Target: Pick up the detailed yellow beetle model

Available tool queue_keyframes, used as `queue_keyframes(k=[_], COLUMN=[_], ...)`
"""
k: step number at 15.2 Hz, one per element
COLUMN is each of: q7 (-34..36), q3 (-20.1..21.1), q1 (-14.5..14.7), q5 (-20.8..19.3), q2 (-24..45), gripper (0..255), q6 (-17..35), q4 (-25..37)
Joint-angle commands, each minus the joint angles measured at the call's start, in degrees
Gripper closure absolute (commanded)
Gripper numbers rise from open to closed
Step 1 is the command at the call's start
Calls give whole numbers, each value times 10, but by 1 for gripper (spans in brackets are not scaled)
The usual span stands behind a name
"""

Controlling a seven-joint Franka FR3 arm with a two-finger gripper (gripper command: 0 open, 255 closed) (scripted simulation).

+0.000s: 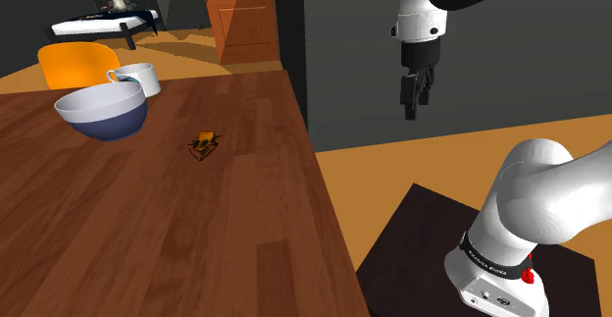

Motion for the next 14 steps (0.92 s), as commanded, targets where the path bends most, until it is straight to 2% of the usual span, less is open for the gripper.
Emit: queue_keyframes(k=[1, 8, 14], q7=[0, 83, 151], q3=[0, 70, 126], q1=[0, 29, 46], q5=[0, 64, 98], q2=[0, 81, 167], gripper=[0, 0, 0], q6=[0, 50, 89], q4=[0, 50, 118])
